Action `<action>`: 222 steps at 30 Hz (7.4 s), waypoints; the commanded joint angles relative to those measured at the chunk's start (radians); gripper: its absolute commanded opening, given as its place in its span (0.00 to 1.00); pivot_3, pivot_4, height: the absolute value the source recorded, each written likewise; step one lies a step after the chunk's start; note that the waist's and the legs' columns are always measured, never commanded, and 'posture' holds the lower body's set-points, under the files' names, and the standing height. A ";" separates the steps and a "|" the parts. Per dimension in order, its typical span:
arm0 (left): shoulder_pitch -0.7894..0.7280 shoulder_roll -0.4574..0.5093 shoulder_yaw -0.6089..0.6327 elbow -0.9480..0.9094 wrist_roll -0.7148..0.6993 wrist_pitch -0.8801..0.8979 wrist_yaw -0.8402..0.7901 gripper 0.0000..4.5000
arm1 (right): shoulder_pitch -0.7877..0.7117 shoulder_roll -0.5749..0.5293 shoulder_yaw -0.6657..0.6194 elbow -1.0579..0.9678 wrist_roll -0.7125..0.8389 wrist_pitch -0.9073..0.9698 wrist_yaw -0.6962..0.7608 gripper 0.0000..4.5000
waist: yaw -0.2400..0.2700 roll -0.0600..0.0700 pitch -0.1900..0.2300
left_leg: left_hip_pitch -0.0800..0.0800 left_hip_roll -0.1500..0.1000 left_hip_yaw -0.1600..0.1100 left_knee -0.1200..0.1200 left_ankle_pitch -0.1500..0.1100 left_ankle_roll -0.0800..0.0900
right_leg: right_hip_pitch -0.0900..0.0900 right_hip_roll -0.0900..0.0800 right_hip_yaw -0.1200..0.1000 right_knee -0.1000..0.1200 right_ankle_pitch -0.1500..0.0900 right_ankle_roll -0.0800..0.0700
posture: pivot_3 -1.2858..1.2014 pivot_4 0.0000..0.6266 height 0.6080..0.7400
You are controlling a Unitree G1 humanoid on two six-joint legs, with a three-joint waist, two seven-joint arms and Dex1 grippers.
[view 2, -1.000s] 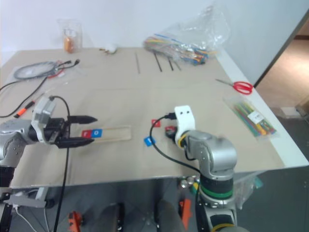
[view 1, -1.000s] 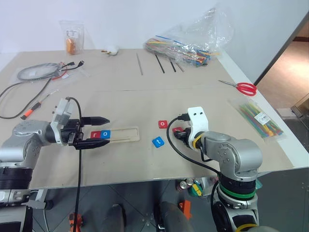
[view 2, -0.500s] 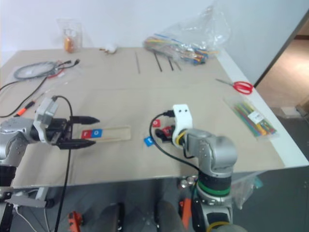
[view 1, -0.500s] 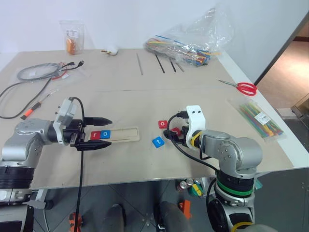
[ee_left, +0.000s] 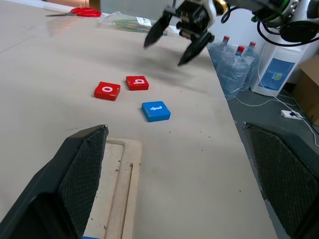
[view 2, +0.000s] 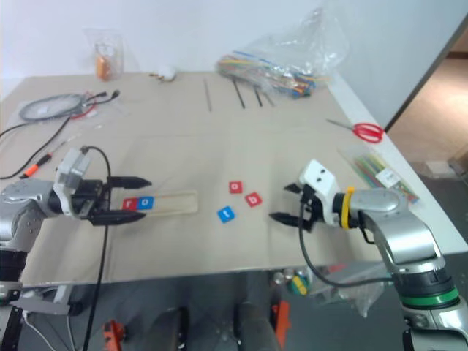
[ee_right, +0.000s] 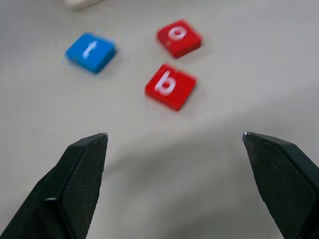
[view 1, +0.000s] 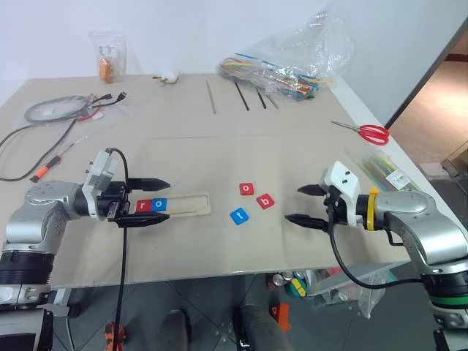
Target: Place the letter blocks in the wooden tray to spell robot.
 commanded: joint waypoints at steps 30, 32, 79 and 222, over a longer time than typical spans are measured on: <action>0.243 0.190 0.217 -0.307 -0.150 0.175 0.077 1.00 | -0.429 0.257 0.211 0.689 -0.189 -0.555 0.365 1.00 | 0.005 0.001 0.001 | 0.002 0.001 0.002 -0.001 0.001 -0.001 | 0.001 0.000 0.002 0.002 0.000 -0.001 | 0.52 0.24 1.00; 0.249 0.188 0.217 -0.313 -0.153 0.173 0.086 1.00 | -0.456 0.261 0.210 0.725 -0.199 -0.574 0.370 1.00 | 0.005 0.001 0.001 | 0.003 0.001 0.002 0.000 0.001 -0.001 | 0.001 0.000 0.002 0.002 0.001 -0.001 | 0.52 0.24 1.00; 0.304 0.186 0.244 -0.356 -0.180 0.158 0.147 1.00 | -0.584 0.374 0.211 1.062 -0.328 -0.696 0.388 0.75 | -0.007 -0.001 0.000 | 0.012 0.003 0.005 -0.001 0.001 -0.002 | 0.003 0.003 0.007 0.008 0.000 -0.007 | 0.52 0.24 1.00; 0.142 0.148 0.139 0.080 0.004 -0.044 0.020 1.00 | -0.616 0.918 0.311 0.348 -0.134 0.563 -0.591 0.39 | 0.003 -0.005 -0.003 | -0.002 0.004 0.003 -0.005 0.002 -0.005 | -0.012 0.002 0.001 0.014 -0.005 -0.009 | 0.52 0.24 1.00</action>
